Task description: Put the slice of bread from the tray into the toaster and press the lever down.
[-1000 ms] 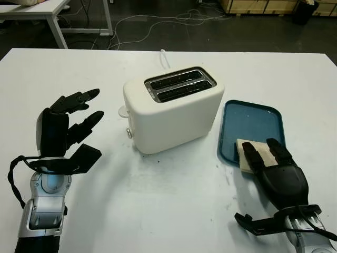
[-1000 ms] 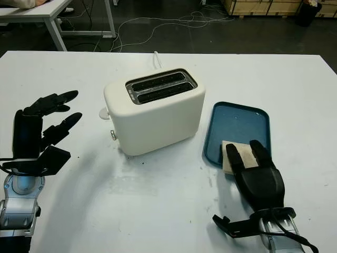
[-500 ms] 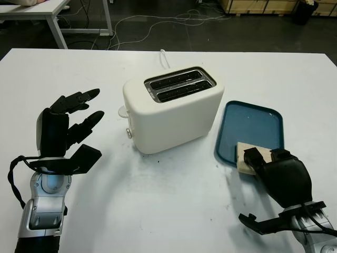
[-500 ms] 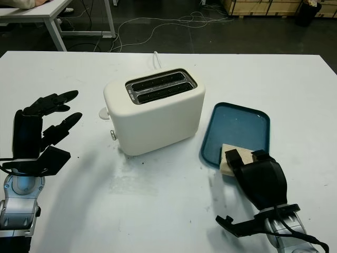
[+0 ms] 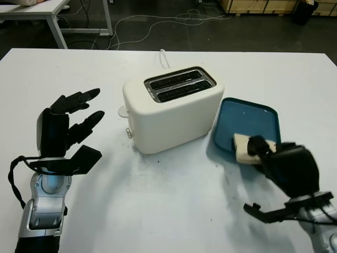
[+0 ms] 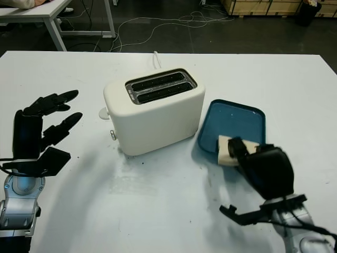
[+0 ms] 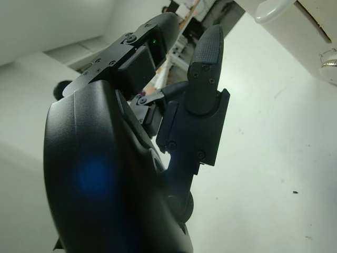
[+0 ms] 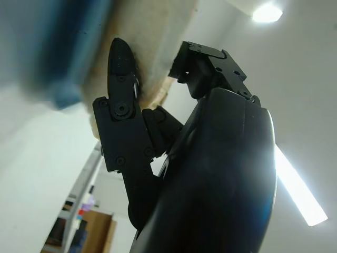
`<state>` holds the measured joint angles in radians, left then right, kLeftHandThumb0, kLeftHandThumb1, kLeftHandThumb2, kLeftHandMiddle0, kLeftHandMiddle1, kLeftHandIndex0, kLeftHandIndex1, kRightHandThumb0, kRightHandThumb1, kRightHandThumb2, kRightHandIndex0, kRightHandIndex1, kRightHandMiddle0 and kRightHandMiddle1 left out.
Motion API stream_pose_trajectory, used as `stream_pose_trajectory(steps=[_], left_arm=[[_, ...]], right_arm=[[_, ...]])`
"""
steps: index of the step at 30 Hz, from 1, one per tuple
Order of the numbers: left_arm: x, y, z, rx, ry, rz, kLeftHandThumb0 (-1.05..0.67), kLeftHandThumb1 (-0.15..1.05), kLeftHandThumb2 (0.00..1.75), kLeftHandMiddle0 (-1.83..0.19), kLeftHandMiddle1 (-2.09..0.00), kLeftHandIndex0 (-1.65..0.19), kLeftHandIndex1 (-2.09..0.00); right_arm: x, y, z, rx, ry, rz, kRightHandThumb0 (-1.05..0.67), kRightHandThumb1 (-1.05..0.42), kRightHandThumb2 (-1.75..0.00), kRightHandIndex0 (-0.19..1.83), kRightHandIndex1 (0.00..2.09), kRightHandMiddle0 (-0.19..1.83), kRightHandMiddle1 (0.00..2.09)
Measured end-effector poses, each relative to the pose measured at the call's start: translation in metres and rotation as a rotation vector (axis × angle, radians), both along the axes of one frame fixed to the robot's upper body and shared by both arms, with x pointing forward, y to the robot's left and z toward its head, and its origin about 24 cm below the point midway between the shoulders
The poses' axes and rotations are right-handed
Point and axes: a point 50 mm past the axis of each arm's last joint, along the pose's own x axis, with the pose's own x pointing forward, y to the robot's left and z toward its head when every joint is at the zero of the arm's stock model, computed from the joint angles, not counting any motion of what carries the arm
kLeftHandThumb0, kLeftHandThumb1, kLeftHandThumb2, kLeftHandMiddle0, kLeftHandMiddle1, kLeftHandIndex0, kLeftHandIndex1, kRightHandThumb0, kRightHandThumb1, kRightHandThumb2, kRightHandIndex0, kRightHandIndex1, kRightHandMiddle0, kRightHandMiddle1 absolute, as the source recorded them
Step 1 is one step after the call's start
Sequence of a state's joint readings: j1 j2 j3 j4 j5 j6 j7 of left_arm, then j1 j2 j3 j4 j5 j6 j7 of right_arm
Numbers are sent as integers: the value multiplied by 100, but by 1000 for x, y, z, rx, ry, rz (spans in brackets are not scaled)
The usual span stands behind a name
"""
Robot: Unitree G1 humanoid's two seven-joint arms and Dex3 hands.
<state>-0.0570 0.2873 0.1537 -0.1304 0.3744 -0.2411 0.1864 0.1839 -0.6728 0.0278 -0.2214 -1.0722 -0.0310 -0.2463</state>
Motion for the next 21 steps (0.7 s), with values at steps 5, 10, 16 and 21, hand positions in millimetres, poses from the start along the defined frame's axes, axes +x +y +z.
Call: stream_pose_trajectory(steps=[5, 10, 16, 21], left_arm=[[0, 0, 0, -4, -5, 2, -53, 92, 16, -49, -111, -88, -2], [0, 0, -1, -1, -4, 4, -53, 92, 16, -50, -111, -88, -2], [0, 0, -1, 5, -7, 10, -54, 92, 17, -50, -111, -88, -2], [0, 0, -1, 5, -9, 12, -54, 92, 17, -50, -110, -88, -2]], right_arm=[[2, -3, 1, 48, 43, -13, -46, -92, -36, 111, 175, 55, 175], [8, -6, 8, 55, -26, -3, -45, -92, -36, 109, 175, 52, 175], [19, -11, 23, 134, -68, 7, -47, -92, -40, 107, 175, 49, 175], [29, -16, 34, 206, -23, -5, -42, -92, -41, 111, 175, 52, 175]])
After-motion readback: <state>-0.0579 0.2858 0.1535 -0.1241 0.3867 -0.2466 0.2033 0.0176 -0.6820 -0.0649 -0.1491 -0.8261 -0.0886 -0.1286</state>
